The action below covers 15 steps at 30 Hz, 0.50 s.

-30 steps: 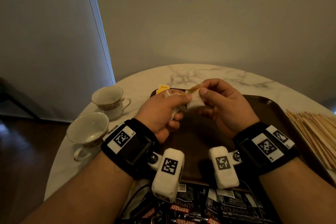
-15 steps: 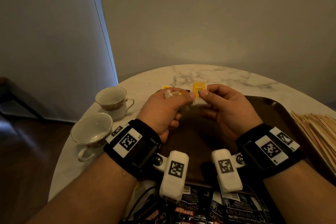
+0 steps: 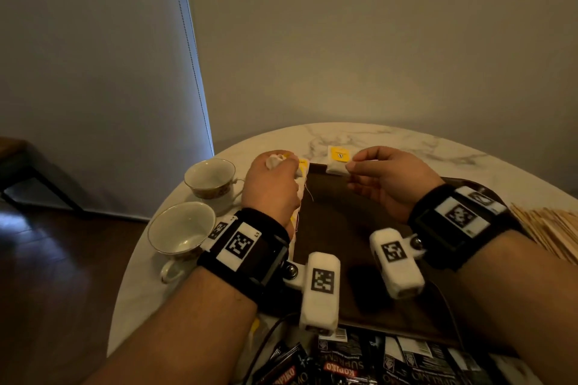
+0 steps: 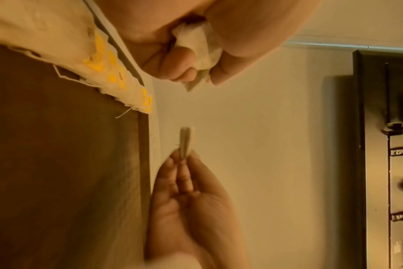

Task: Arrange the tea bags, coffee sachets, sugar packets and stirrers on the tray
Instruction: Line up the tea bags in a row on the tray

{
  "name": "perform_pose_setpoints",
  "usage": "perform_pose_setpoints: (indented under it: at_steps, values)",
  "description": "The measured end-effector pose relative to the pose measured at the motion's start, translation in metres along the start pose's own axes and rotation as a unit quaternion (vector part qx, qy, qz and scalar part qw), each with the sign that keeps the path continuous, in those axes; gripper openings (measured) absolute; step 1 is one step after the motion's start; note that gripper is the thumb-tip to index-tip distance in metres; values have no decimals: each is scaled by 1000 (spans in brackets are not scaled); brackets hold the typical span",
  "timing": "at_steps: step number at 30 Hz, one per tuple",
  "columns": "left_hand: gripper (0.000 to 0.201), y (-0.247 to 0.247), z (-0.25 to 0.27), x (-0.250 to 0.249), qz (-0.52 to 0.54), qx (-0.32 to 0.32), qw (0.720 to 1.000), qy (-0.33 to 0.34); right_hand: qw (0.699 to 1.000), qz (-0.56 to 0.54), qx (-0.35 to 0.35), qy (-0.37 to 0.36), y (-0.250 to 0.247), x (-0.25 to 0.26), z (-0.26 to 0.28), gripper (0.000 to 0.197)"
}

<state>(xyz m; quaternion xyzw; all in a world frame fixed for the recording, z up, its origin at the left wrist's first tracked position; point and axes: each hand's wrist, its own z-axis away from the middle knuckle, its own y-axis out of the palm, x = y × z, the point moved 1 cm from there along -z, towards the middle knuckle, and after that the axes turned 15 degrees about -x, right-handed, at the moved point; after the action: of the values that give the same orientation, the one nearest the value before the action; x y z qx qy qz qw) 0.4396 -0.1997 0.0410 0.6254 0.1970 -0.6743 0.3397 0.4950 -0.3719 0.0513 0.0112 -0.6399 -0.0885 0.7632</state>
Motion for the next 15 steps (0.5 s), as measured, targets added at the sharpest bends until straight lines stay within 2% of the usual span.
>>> perform_pose_setpoints:
  at_steps: [3,5,8,12,15]
  values:
    - [11,-1,-1,-4,23,1,1000,0,999,33,-5,9,17,-7,-20,15]
    - [4,0,0,-5,21,-17,1000,13,999,49,-9,11,28,-13,-35,13]
    - [23,0,-4,-4,11,-30,999,27,996,89,-21,1,45,-20,-54,11]
    - [29,-2,-6,-2,12,-28,999,29,992,121,-17,-10,63,-26,-67,7]
    - [26,-4,-6,-3,3,-35,999,20,990,138,-9,-7,71,-30,-73,8]
